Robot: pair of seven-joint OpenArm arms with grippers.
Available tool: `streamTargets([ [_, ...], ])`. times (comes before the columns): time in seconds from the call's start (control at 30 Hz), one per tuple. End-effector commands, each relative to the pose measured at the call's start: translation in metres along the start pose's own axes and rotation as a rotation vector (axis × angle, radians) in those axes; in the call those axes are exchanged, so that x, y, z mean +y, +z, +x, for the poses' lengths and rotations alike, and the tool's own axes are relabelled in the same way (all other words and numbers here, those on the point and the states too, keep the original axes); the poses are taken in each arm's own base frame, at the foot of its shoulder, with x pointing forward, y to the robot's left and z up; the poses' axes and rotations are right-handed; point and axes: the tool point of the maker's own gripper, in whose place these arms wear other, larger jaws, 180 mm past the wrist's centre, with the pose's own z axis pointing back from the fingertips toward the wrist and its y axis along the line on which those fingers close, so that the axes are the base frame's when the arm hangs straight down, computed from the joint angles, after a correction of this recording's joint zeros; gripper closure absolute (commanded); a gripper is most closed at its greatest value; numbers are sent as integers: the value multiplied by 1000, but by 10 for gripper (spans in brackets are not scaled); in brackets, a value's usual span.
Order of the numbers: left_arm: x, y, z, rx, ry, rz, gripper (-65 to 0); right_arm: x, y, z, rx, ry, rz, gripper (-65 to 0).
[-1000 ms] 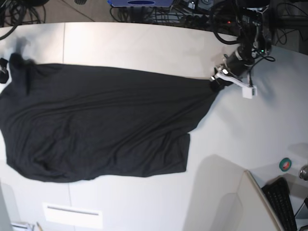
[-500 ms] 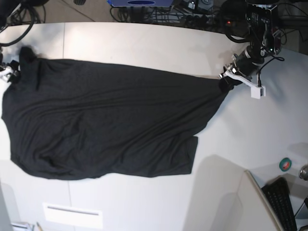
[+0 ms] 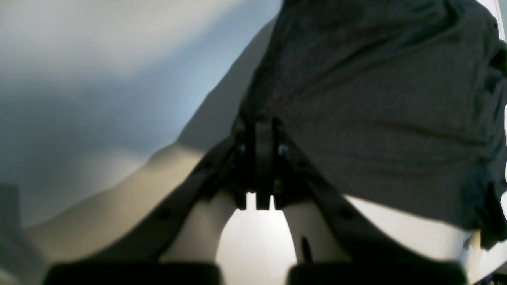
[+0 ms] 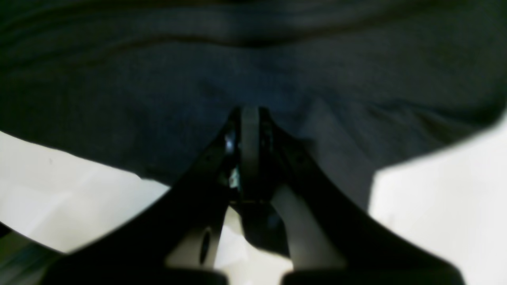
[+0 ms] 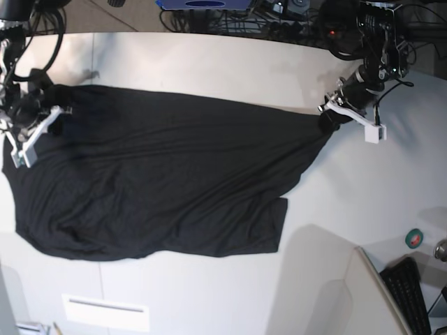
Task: Layout the t-shirt on the table in an organized manner, then fold the t-shirt properly
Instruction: 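Drag the shirt corner with the right gripper away from the left gripper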
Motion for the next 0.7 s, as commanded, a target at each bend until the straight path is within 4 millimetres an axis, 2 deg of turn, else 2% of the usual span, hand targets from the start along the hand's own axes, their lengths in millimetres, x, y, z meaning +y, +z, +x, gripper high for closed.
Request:
streamTargets([
  [0.0, 1, 2, 13, -35, -6, 7, 0, -8, 0, 12, -19, -1, -30, 0],
  [0.1, 4, 2, 13, -34, 3, 24, 0, -9, -14, 4, 26, -67, -62, 0],
  [0.2, 8, 5, 8, -24, 7, 32, 0, -21, -22, -5, 73, -89, -111, 0],
  [0.3, 4, 8, 11, -34, -5, 26, 0, -36, -22, -18, 130, -34, -184, 0],
  [0.43, 1, 12, 11, -38, -16, 22, 0, -49, -18, -24, 166, 27, -257, 0],
  [0.67, -3, 13, 14, -47, -26, 16, 0, -122, 23, -41, 173, -101, -492, 0],
])
